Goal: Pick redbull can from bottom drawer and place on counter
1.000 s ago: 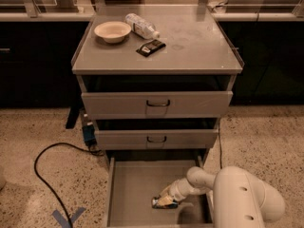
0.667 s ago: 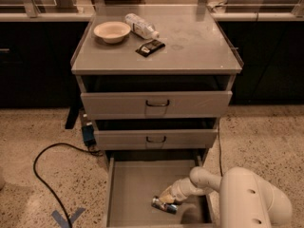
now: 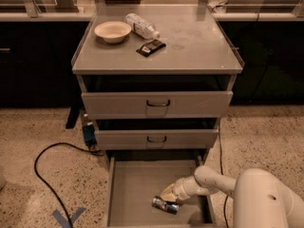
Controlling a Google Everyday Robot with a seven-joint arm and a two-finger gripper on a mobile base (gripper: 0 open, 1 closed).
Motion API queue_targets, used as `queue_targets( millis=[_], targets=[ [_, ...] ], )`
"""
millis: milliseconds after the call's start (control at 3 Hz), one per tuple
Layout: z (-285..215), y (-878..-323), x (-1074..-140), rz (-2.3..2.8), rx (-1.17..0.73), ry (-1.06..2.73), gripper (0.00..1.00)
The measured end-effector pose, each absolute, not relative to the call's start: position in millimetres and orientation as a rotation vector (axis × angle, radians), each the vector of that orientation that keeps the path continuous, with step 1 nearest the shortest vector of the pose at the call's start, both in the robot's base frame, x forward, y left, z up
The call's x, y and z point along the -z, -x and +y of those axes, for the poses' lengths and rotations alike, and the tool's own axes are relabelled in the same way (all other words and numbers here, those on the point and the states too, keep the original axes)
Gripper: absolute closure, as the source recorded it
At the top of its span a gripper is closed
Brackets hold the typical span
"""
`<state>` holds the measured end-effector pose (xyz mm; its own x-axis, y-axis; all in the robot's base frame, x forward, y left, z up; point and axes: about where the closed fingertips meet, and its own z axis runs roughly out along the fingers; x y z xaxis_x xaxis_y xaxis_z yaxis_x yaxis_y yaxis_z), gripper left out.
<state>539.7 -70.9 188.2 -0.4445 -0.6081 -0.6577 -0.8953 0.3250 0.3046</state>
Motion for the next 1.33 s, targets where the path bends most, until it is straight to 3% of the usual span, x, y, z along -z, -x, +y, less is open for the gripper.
queue_targets(
  millis=[333,1333],
  targets=[
    [-70.9,-539.7,-188.2,2.17,-0.908,1.327,0.82],
    [-70.8,-539.7,-188.2,2.17,-0.908,1.327,0.11]
  ],
)
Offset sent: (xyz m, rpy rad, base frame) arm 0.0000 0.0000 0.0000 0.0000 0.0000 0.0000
